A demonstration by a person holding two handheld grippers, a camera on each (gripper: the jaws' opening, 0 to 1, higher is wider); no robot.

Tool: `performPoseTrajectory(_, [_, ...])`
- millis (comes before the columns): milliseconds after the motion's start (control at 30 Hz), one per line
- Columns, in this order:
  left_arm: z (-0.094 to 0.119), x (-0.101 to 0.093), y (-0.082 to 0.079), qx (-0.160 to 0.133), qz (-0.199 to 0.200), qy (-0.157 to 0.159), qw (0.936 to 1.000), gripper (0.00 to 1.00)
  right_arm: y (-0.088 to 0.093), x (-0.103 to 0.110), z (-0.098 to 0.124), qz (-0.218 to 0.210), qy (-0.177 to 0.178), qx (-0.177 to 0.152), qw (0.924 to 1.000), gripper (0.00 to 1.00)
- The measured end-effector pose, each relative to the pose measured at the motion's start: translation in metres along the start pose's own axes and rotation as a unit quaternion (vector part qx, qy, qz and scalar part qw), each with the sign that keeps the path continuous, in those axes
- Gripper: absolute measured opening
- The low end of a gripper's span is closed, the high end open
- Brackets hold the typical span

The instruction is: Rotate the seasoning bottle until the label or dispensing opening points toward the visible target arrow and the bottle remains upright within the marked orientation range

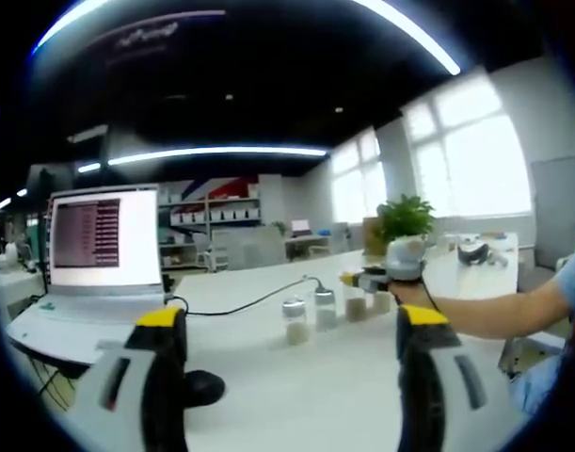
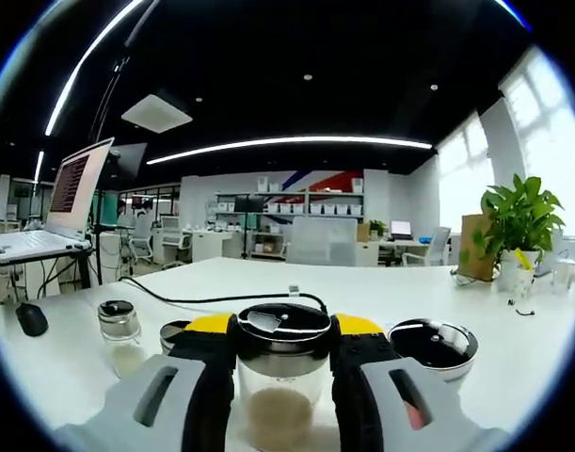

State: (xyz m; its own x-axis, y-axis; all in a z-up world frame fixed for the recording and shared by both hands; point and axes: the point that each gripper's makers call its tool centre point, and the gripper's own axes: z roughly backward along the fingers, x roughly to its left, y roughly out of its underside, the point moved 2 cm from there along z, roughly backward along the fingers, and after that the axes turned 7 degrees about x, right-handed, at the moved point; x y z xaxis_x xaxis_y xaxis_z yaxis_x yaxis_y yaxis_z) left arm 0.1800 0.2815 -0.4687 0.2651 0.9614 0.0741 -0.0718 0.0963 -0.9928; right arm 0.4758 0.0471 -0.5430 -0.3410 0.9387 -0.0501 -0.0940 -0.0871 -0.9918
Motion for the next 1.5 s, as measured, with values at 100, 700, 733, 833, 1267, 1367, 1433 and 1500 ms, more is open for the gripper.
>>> performPoseTrajectory(100, [0.000, 0.000, 0.000, 0.000, 0.000, 0.000, 1.0000, 0.98, -0.005, 0.001, 0.002, 0.002, -0.003, -0.006, 1.0000, 0.37])
performPoseTrajectory(700, [-0.003, -0.003, 0.001, 0.003, -0.002, 0.004, 1.0000, 0.98, -0.025, 0.000, 0.029, -0.004, -0.036, -0.020, 0.9991, 0.37])
performPoseTrajectory(733, [-0.003, -0.004, 0.001, 0.004, -0.002, 0.004, 1.0000, 0.98, -0.026, 0.000, 0.030, -0.004, -0.038, -0.020, 0.9991, 0.37])
performPoseTrajectory(833, [-0.004, -0.004, 0.002, 0.005, -0.003, 0.005, 1.0000, 0.98, -0.028, -0.001, 0.038, -0.004, -0.047, -0.023, 0.9986, 0.37])
performPoseTrajectory(1267, [-0.007, -0.009, 0.003, 0.011, -0.008, 0.009, 0.9999, 0.98, -0.032, 0.003, 0.073, -0.007, -0.090, -0.032, 0.9954, 0.37])
performPoseTrajectory(1367, [-0.008, -0.010, 0.004, 0.011, -0.008, 0.010, 0.9999, 0.98, -0.031, 0.007, 0.084, -0.004, -0.102, -0.036, 0.9941, 0.37])
performPoseTrajectory(1433, [-0.009, -0.011, 0.004, 0.012, -0.008, 0.010, 0.9998, 0.98, -0.031, 0.009, 0.092, -0.010, -0.113, -0.040, 0.9928, 0.37])
performPoseTrajectory(1500, [-0.009, -0.011, 0.005, 0.013, -0.008, 0.010, 0.9998, 0.98, -0.032, 0.010, 0.099, -0.011, -0.118, -0.043, 0.9920, 0.37])
